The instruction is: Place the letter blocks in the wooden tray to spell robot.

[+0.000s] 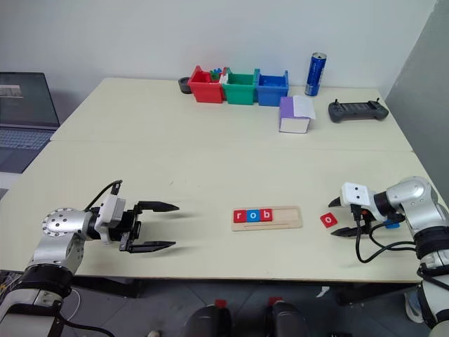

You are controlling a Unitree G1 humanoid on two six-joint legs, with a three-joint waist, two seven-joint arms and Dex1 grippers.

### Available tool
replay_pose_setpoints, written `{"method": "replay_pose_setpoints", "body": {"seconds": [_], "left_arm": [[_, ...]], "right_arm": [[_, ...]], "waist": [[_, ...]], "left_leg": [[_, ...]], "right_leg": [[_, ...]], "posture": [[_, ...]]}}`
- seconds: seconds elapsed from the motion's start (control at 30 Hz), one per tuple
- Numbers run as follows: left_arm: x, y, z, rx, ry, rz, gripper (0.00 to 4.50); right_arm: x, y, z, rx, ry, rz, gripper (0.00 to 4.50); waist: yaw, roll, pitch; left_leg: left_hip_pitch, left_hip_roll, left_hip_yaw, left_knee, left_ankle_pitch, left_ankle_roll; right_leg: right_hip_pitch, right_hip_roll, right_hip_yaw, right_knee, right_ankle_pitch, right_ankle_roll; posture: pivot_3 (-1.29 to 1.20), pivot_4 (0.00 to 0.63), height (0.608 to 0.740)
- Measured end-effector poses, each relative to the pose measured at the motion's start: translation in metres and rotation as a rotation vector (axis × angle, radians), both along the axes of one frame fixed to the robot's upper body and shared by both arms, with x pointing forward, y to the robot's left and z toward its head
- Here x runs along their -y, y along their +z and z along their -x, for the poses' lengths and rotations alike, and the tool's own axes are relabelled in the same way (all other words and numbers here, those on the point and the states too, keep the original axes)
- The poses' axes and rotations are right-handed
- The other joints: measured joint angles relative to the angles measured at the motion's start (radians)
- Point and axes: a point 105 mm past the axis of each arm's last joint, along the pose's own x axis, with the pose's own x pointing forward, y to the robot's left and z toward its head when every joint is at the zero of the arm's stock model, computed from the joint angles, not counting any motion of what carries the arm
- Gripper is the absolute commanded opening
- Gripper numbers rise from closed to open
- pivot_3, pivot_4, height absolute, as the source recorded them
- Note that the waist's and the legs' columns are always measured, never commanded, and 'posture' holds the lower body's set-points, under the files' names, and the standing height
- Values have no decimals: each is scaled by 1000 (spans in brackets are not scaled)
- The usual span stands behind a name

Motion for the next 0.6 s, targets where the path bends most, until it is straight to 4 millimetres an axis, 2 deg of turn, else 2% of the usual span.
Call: {"method": "replay_pose_setpoints", "body": {"seconds": [0.4, 0.5, 0.6], "left_arm": [[-9, -9, 4, -10, 32, 2, 4500], [-10, -10, 4, -12, 38, 0, 4500], [-11, -10, 3, -3, 43, -2, 4500]], "right_arm": [[0, -2, -4, 17, 30, -4, 4463], [-2, -3, -5, 26, 35, -7, 3910], [-6, -5, -5, 29, 45, -18, 2919]], "waist": [[-1, 0, 0], [-1, -1, -1], [-5, -2, -2]], "left_leg": [[3, 0, 0, 1, 0, 0], [4, 0, 0, 1, 0, 0], [5, 1, 0, 1, 0, 0]], "right_leg": [[4, 0, 0, 0, 0, 0], [4, 0, 0, 0, 0, 0], [5, 0, 0, 0, 1, -1]], "posture": [[0, 150, 740], [0, 150, 740], [0, 150, 740]]}}
